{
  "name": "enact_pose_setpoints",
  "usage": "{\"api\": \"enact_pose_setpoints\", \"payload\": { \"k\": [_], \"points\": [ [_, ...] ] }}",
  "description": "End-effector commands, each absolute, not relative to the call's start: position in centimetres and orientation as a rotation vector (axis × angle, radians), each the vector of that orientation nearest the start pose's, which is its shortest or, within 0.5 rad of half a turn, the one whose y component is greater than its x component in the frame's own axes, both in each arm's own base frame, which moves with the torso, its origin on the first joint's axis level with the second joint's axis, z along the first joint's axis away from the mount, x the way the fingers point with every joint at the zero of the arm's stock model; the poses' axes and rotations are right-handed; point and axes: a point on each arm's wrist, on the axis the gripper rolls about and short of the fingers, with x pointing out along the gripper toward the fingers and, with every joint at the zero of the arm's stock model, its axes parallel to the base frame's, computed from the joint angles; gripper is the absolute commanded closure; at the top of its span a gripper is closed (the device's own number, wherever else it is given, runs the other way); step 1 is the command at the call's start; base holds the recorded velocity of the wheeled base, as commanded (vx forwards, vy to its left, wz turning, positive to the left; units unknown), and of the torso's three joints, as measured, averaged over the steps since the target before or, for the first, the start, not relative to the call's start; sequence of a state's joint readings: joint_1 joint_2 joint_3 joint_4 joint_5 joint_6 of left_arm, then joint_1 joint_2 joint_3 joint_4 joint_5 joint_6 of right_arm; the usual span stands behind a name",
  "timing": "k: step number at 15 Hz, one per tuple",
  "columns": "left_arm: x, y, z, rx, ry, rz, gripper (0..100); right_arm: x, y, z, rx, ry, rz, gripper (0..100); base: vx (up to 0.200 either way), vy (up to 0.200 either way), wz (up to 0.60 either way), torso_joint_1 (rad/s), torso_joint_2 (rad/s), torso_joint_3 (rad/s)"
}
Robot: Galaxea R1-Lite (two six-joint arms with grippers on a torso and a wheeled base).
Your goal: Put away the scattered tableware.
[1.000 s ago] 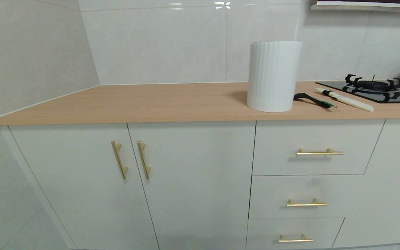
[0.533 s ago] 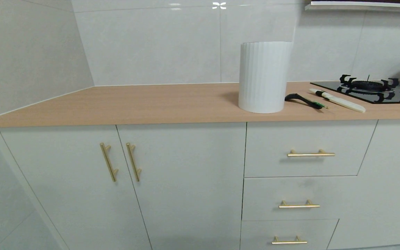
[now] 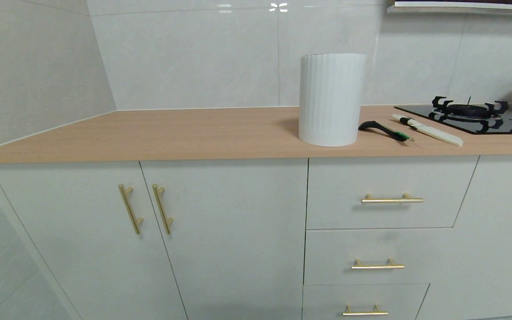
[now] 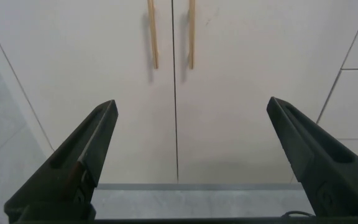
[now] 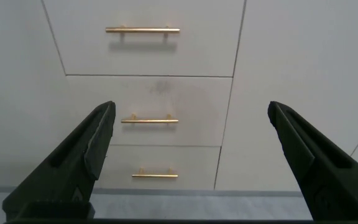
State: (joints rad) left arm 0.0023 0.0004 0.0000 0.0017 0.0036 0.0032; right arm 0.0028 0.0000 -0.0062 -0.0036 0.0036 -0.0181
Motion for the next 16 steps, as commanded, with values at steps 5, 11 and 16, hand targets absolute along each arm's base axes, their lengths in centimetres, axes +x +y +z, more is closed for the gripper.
{"api": "enact_pose_setpoints", "payload": {
  "k": [5, 11, 16],
  "points": [
    [-2.3, 0.0, 7.5, 0.003, 0.002, 0.006, 0, 0.5, 0.3, 13.5, 0.037, 0.222, 0.222, 0, 0.000, 0.000, 0.00, 0.000, 0.00, 0.000],
    [-2.3, 0.0, 7.5, 0.003, 0.002, 0.008, 0, 8.6, 1.3, 15.8, 0.035, 0.573, 0.224, 0, 0.000, 0.000, 0.00, 0.000, 0.00, 0.000],
    [-2.3, 0.0, 7.5, 0.003, 0.002, 0.006, 0, 18.1, 2.6, 14.4, 0.029, 0.810, 0.220, 0, 0.000, 0.000, 0.00, 0.000, 0.00, 0.000]
  ]
}}
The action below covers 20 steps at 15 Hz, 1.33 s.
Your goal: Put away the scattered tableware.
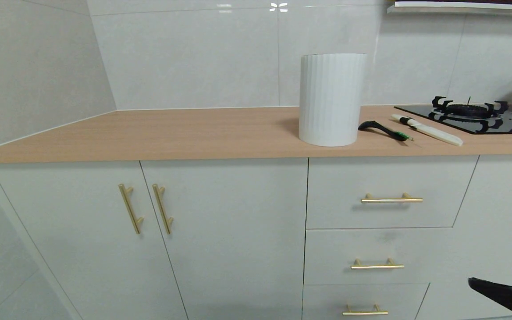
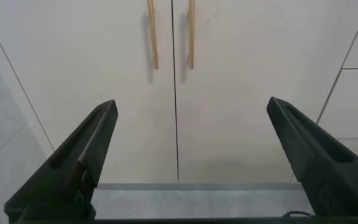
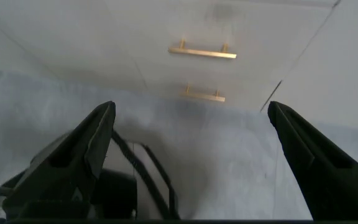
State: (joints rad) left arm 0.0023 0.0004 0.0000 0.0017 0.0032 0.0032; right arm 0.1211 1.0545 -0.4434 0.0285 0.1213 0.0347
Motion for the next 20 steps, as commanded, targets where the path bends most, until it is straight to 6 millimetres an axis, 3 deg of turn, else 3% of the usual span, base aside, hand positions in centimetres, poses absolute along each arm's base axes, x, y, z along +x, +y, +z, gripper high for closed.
{"api": "enact_pose_setpoints", "payload": {
  "k": [1, 3, 7, 12, 20],
  "points": [
    [-2.3, 0.0, 7.5, 0.003, 0.002, 0.008, 0, 19.6, 2.8, 13.8, 0.028, 0.820, 0.218, 0, 0.000, 0.000, 0.00, 0.000, 0.00, 0.000],
    [-2.3, 0.0, 7.5, 0.003, 0.002, 0.006, 0, 22.6, 3.1, 12.1, 0.029, 0.846, 0.213, 0, 0.000, 0.000, 0.00, 0.000, 0.00, 0.000],
    [-2.3, 0.0, 7.5, 0.003, 0.002, 0.006, 0, 25.8, 3.5, 7.8, 0.028, 0.916, 0.208, 0, 0.000, 0.000, 0.00, 0.000, 0.00, 0.000],
    [-2.3, 0.0, 7.5, 0.003, 0.002, 0.005, 0, 27.9, 3.6, 2.8, 0.016, 0.987, 0.171, 0, 0.000, 0.000, 0.00, 0.000, 0.00, 0.000],
    [-2.3, 0.0, 7.5, 0.003, 0.002, 0.006, 0, 31.4, 4.4, -3.4, -0.005, 0.829, 0.059, 0, 0.000, 0.000, 0.00, 0.000, 0.00, 0.000]
  ]
}}
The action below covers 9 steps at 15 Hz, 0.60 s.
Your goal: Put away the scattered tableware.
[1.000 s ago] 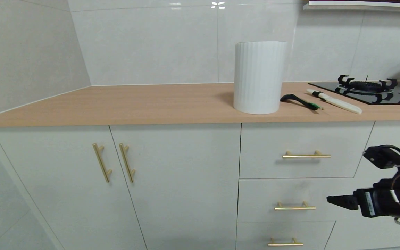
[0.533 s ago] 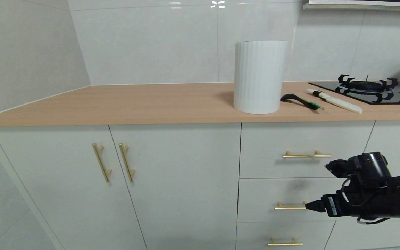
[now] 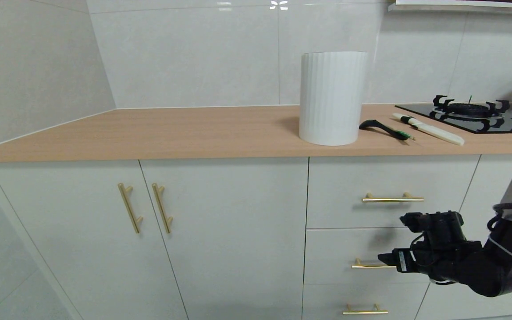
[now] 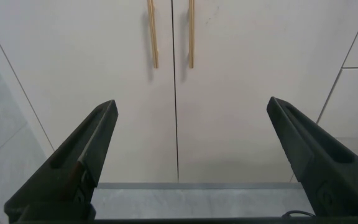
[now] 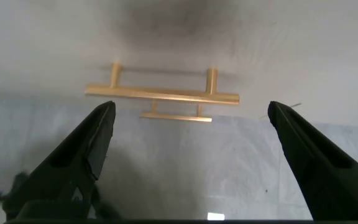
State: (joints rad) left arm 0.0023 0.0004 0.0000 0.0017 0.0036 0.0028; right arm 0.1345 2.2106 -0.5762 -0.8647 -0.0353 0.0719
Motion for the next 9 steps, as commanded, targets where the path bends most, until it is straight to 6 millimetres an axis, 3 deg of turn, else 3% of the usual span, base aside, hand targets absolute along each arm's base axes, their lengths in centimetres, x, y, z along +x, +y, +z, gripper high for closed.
{"api": "enact_pose_setpoints", "payload": {
  "k": [1, 9],
  "points": [
    [-2.3, 0.0, 7.5, 0.003, 0.002, 0.005, 0, 31.5, 4.4, -3.8, -0.008, 0.822, 0.052, 0, 0.000, 0.000, 0.00, 0.000, 0.00, 0.000],
    [-2.3, 0.0, 7.5, 0.003, 0.002, 0.006, 0, 33.0, 4.8, -5.9, -0.003, 0.755, -0.014, 0, 0.000, 0.000, 0.00, 0.000, 0.00, 0.000]
  ]
}}
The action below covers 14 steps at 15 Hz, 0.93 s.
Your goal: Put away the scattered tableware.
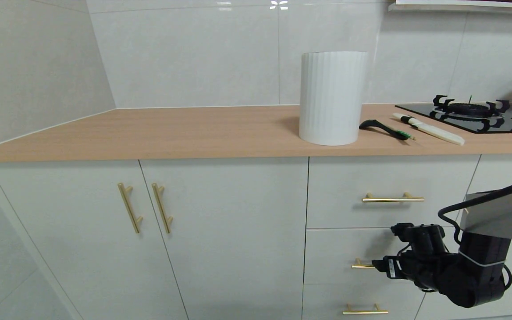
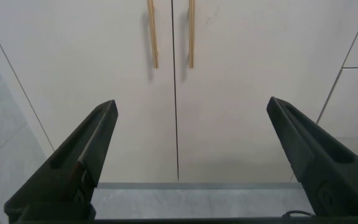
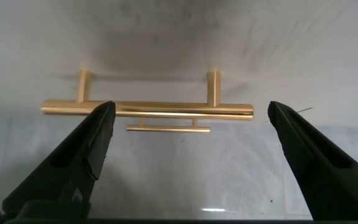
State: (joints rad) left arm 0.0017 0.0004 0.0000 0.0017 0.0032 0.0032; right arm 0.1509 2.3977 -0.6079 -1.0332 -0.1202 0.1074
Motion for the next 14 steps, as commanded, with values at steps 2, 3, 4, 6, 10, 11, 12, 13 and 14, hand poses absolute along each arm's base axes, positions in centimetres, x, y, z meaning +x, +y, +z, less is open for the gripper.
{"api": "enact_pose_setpoints", "payload": {
  "k": [2, 3, 4, 6, 10, 11, 12, 13, 14],
  "points": [
    [-2.3, 0.0, 7.5, 0.003, 0.002, 0.005, 0, 33.5, 4.9, -6.2, 0.015, 0.747, -0.038, 0, 0.000, 0.000, 0.00, 0.000, 0.00, 0.000],
    [-2.3, 0.0, 7.5, 0.003, 0.002, 0.008, 0, 33.8, 4.9, -6.3, 0.020, 0.740, -0.039, 0, 0.000, 0.000, 0.00, 0.000, 0.00, 0.000],
    [-2.3, 0.0, 7.5, 0.003, 0.002, 0.006, 0, 33.9, 5.0, -6.4, 0.019, 0.740, -0.044, 0, 0.000, 0.000, 0.00, 0.000, 0.00, 0.000],
    [-2.3, 0.0, 7.5, 0.003, 0.002, 0.006, 0, 34.0, 4.9, -7.1, 0.009, 0.750, -0.059, 0, 0.000, 0.000, 0.00, 0.000, 0.00, 0.000],
    [-2.3, 0.0, 7.5, 0.003, 0.002, 0.006, 0, 33.8, 4.9, -7.4, -0.005, 0.769, -0.066, 0, 0.000, 0.000, 0.00, 0.000, 0.00, 0.000],
    [-2.3, 0.0, 7.5, 0.003, 0.002, 0.005, 0, 33.7, 4.9, -7.5, -0.007, 0.773, -0.065, 0, 0.000, 0.000, 0.00, 0.000, 0.00, 0.000],
    [-2.3, 0.0, 7.5, 0.003, 0.002, 0.006, 0, 33.5, 4.9, -7.5, -0.010, 0.778, -0.064, 0, 0.000, 0.000, 0.00, 0.000, 0.00, 0.000],
    [-2.3, 0.0, 7.5, 0.003, 0.002, 0.005, 0, 33.5, 4.9, -7.5, -0.011, 0.778, -0.063, 0, 0.000, 0.000, 0.00, 0.000, 0.00, 0.000],
    [-2.3, 0.0, 7.5, 0.003, 0.002, 0.008, 0, 33.5, 4.9, -7.5, -0.014, 0.778, -0.062, 0, 0.000, 0.000, 0.00, 0.000, 0.00, 0.000]
  ]
}}
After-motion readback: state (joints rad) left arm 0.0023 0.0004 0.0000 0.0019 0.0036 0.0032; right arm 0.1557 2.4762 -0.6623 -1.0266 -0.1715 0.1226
